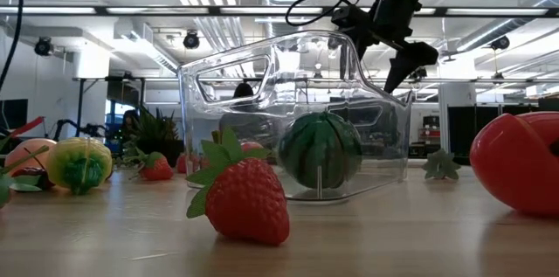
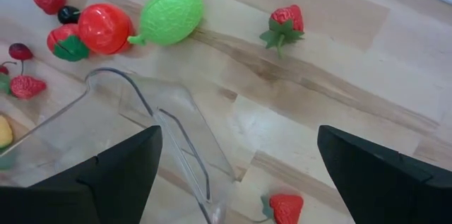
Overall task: Pick and placing Produce into tupperware
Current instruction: Put the orange pumpkin into the transparent bin
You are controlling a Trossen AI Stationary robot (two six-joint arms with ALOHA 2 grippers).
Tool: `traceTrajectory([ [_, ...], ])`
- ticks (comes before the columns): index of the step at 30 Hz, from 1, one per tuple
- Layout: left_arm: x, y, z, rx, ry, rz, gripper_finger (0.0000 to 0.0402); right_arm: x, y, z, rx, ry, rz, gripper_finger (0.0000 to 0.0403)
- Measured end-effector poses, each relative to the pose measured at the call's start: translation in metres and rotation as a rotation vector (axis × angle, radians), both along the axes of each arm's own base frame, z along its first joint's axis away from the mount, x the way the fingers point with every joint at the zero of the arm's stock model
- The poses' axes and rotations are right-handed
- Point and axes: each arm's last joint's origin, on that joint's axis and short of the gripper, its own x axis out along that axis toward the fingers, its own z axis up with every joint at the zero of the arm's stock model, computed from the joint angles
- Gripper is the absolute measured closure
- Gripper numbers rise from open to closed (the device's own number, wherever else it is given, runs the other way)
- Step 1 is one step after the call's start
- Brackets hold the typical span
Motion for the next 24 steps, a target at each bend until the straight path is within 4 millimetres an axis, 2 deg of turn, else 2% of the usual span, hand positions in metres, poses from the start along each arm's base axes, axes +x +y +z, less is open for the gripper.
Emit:
traceTrajectory([
  [11, 0.004, -0.006, -0.018, 0.081, 0.046, -0.005, 0.0119, 0.001, 0.000, 0.000, -0.006, -0.009, 0.002, 0.0033],
  [15, 0.003, -0.006, -0.018, 0.070, 0.040, -0.002, 0.0144, 0.001, 0.000, 0.000, -0.009, -0.009, 0.004, 0.0033],
  [19, 0.003, -0.005, -0.016, 0.061, 0.033, -0.002, 0.0179, 0.001, 0.002, 0.000, -0.055, 0.013, 0.106, 0.0033],
  [24, 0.004, -0.005, -0.015, 0.065, -0.004, 0.003, 0.0185, -0.001, 0.011, -0.001, 0.016, 0.029, 0.099, 0.0033],
])
